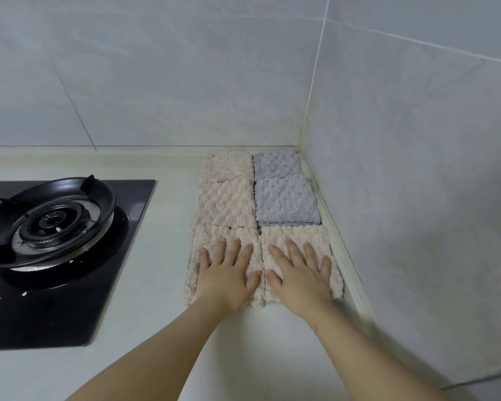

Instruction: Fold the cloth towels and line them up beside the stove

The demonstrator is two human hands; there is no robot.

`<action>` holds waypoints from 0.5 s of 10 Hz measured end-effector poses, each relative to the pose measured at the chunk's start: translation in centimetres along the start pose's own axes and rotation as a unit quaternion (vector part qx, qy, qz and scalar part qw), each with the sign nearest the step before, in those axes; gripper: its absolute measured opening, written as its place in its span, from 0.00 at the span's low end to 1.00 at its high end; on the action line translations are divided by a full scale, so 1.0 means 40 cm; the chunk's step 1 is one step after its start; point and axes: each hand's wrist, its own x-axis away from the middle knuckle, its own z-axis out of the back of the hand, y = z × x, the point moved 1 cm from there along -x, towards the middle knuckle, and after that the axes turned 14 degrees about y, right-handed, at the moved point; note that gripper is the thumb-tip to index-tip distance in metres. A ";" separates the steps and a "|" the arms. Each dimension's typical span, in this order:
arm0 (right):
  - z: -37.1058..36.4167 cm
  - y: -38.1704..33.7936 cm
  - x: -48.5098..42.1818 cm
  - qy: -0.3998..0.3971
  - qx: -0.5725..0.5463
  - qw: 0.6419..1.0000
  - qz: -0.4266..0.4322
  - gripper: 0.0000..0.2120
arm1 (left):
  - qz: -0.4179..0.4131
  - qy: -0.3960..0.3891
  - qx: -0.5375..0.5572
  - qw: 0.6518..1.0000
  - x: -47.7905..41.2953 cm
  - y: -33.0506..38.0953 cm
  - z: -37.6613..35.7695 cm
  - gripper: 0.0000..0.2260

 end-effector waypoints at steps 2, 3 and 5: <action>-0.002 0.002 -0.005 -0.001 -0.003 1.000 0.001 0.25 | 0.003 -0.005 0.003 1.000 -0.004 0.001 0.001 0.27; 0.004 0.002 -0.003 -0.006 -0.005 1.000 -0.001 0.25 | 0.004 -0.010 0.003 1.000 -0.004 0.002 0.005 0.27; 0.046 -0.007 0.017 0.002 -0.037 0.999 -0.019 0.24 | 0.008 -0.005 0.039 0.999 0.009 0.006 0.051 0.26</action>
